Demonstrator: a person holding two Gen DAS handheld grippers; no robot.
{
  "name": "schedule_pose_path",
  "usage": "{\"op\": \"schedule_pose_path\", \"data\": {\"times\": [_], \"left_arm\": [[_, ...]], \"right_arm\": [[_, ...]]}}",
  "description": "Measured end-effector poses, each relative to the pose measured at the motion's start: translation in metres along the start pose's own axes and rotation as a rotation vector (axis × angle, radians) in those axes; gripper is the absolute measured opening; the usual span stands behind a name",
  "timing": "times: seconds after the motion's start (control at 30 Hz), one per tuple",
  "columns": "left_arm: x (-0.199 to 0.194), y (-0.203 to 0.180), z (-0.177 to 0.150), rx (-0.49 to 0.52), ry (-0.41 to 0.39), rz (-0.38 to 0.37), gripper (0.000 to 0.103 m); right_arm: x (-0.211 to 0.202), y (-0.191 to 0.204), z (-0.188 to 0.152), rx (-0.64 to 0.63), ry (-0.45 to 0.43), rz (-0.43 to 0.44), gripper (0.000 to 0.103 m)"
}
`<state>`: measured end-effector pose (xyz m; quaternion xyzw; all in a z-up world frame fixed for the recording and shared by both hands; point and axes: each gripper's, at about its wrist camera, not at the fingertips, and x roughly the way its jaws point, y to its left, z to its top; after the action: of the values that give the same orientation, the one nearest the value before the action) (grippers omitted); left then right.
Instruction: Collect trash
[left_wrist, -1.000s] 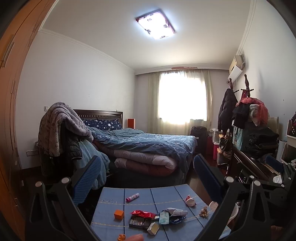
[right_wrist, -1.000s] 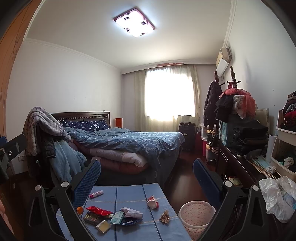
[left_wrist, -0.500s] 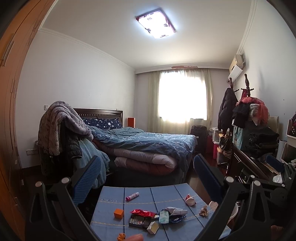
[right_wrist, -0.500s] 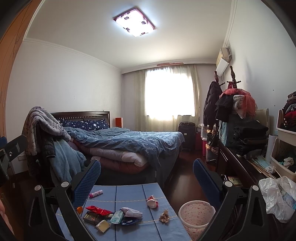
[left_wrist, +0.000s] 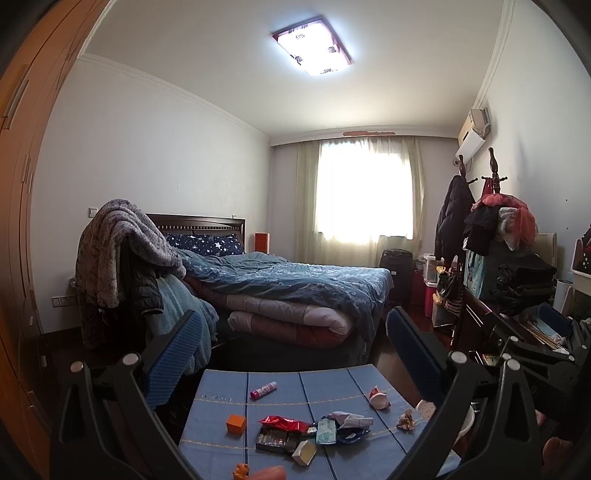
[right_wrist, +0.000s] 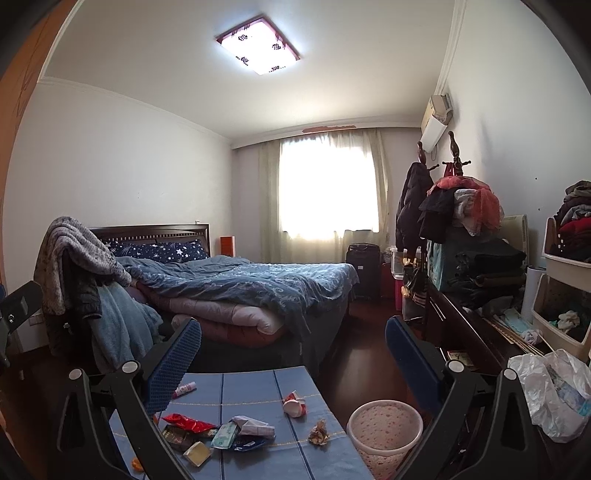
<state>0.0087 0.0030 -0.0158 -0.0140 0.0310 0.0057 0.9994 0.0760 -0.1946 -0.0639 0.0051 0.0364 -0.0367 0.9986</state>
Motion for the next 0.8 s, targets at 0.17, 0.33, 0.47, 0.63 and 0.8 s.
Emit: {"op": "schedule_pose_path", "data": {"times": [0.17, 0.33, 0.47, 0.63, 0.8], "left_arm": [[0.000, -0.001, 0.000, 0.000, 0.001, 0.001, 0.100], [0.000, 0.000, -0.001, 0.000, 0.003, -0.002, 0.100], [0.000, -0.001, -0.004, 0.000, 0.008, -0.001, 0.100], [0.005, 0.000, -0.007, -0.009, 0.022, 0.002, 0.100], [0.016, 0.002, -0.011, -0.015, 0.046, 0.005, 0.100]], "right_arm": [[0.001, -0.002, 0.001, 0.002, 0.007, -0.001, 0.099], [0.002, -0.001, 0.000, -0.003, 0.014, 0.007, 0.099], [0.005, 0.000, 0.000, -0.005, 0.020, 0.010, 0.099], [0.009, 0.002, -0.001, -0.009, 0.028, 0.013, 0.099], [0.017, 0.004, -0.006, -0.014, 0.046, 0.017, 0.099]]}}
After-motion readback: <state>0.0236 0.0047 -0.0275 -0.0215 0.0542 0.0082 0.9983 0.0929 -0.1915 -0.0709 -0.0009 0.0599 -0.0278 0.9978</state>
